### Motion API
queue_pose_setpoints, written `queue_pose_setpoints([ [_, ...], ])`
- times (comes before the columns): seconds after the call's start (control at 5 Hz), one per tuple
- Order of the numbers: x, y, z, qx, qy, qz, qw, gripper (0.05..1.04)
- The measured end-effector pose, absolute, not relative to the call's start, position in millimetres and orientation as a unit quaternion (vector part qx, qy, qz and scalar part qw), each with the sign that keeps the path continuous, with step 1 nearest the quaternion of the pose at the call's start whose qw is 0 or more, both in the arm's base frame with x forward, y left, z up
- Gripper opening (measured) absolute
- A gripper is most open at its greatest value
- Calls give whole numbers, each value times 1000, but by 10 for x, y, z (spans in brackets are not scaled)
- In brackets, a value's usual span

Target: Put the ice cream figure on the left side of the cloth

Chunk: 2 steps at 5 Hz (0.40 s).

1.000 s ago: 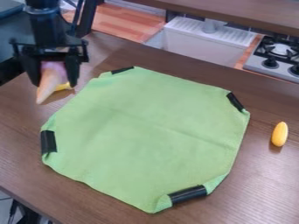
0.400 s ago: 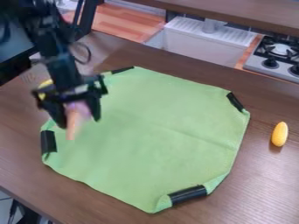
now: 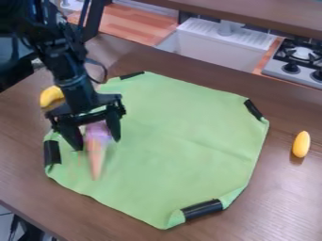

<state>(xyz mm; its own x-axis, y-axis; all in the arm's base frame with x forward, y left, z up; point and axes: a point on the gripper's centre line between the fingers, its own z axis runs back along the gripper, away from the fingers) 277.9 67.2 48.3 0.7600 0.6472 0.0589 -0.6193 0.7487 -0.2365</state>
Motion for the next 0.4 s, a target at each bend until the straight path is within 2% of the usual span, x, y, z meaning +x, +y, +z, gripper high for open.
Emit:
queue_pose_setpoints([
  [0.2,2810,675,655,-99,-97,336,932,1002],
  [0.4,2902,758,865,-53,-125,350,927,999],
])
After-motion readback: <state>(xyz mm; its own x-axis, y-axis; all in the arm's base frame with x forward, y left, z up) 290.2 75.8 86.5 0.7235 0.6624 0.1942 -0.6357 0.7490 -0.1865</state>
